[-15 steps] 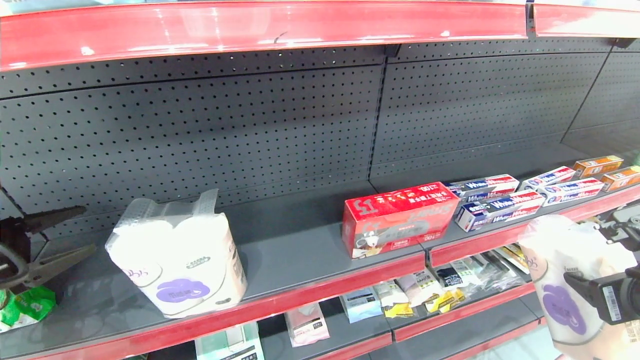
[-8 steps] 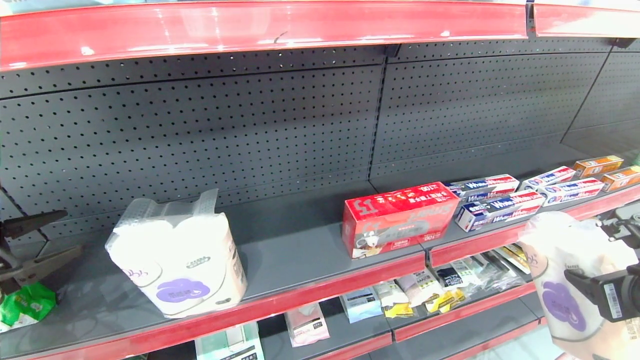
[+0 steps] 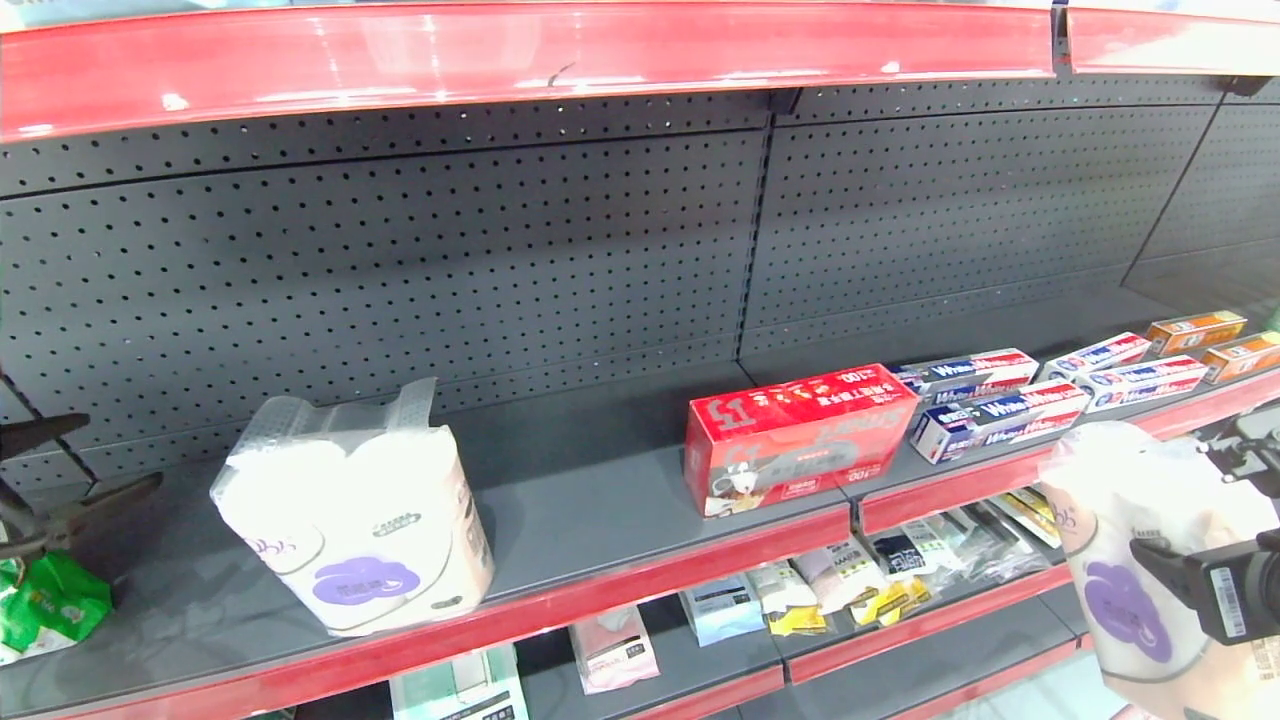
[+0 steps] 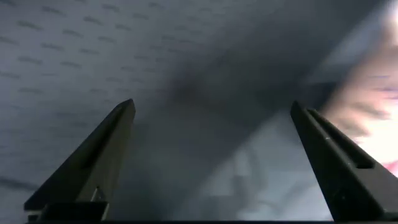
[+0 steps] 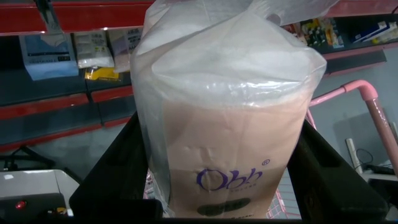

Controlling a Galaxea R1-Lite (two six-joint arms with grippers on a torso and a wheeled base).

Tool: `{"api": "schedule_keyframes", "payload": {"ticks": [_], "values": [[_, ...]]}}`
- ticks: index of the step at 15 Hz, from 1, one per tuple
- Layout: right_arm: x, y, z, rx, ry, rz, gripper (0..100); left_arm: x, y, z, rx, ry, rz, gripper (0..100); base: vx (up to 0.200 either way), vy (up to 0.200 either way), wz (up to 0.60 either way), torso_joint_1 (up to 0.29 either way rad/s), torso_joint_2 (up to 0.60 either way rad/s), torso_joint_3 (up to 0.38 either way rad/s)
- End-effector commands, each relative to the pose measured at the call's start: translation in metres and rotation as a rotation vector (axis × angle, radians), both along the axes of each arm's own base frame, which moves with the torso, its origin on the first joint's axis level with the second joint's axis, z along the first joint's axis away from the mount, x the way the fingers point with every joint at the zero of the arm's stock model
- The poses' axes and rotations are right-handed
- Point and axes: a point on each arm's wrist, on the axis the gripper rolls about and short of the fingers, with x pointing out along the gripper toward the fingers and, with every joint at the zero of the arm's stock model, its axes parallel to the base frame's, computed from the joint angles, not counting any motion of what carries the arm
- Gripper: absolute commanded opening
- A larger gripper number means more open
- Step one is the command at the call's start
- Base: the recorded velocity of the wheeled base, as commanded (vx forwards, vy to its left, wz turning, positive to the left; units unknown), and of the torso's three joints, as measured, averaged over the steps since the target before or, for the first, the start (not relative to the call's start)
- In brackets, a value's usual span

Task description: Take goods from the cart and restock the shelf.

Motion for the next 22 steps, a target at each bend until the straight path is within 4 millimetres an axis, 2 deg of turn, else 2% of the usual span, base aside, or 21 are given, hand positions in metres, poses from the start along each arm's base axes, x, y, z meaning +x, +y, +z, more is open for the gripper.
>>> {"api": "schedule_keyframes", "payload": {"ticks": [1, 4, 7, 10, 11, 12, 13, 14, 17, 18, 22], "values": [[0.001, 0.0, 0.0, 0.004, 0.002, -0.003, 0, 0.001, 0.002, 0.001, 0.074, -0.038, 0.054, 100, 0.0, 0.0, 0.0, 0.0, 0.0, 0.0], [0.001, 0.0, -0.001, 0.008, 0.005, -0.003, 0, 0.004, 0.004, 0.001, 0.167, -0.093, 0.169, 100, 0.0, 0.0, 0.0, 0.0, 0.0, 0.0], [0.002, 0.0, -0.001, 0.015, 0.001, -0.008, 0, 0.003, -0.004, -0.006, 0.101, -0.064, 0.336, 100, 0.0, 0.0, 0.0, 0.0, 0.0, 0.0], [0.002, 0.0, 0.0, 0.02, -0.003, -0.007, 0, 0.013, -0.037, -0.011, -0.034, -0.079, 0.478, 100, 0.0, 0.0, 0.0, 0.0, 0.0, 0.0], [0.002, 0.0, 0.0, 0.026, -0.005, -0.011, 0, 0.022, -0.056, -0.009, -0.151, -0.11, 0.568, 100, 0.0, 0.0, 0.0, 0.0, 0.0, 0.0], [0.002, 0.0, 0.001, 0.028, -0.007, -0.01, 0, 0.025, -0.062, -0.007, -0.197, -0.126, 0.584, 100, 0.0, 0.0, 0.0, 0.0, 0.0, 0.0], [0.002, 0.0, 0.001, 0.032, -0.008, -0.012, 0, 0.027, -0.073, -0.004, -0.284, -0.143, 0.58, 100, 0.0, 0.0, 0.0, 0.0, 0.0, 0.0], [0.002, 0.0, 0.001, 0.033, -0.009, -0.013, 0, 0.023, -0.075, -0.003, -0.293, -0.14, 0.569, 100, 0.0, 0.0, 0.0, 0.0, 0.0, 0.0], [0.002, 0.001, 0.001, 0.036, -0.01, -0.008, 0, -0.003, -0.092, -0.007, -0.345, -0.078, 0.404, 100, 0.0, 0.0, 0.0, 0.0, 0.0, 0.0], [0.002, 0.001, 0.004, 0.04, -0.03, 0.003, 0, -0.02, -0.102, -0.011, -0.362, -0.045, 0.306, 100, 0.0, 0.0, 0.0, 0.0, 0.0, 0.0], [-0.001, 0.002, 0.009, 0.045, -0.062, 0.019, 0, -0.046, -0.117, -0.008, -0.365, -0.046, 0.166, 100, 0.0, 0.0, 0.0, 0.0, 0.0, 0.0]]}}
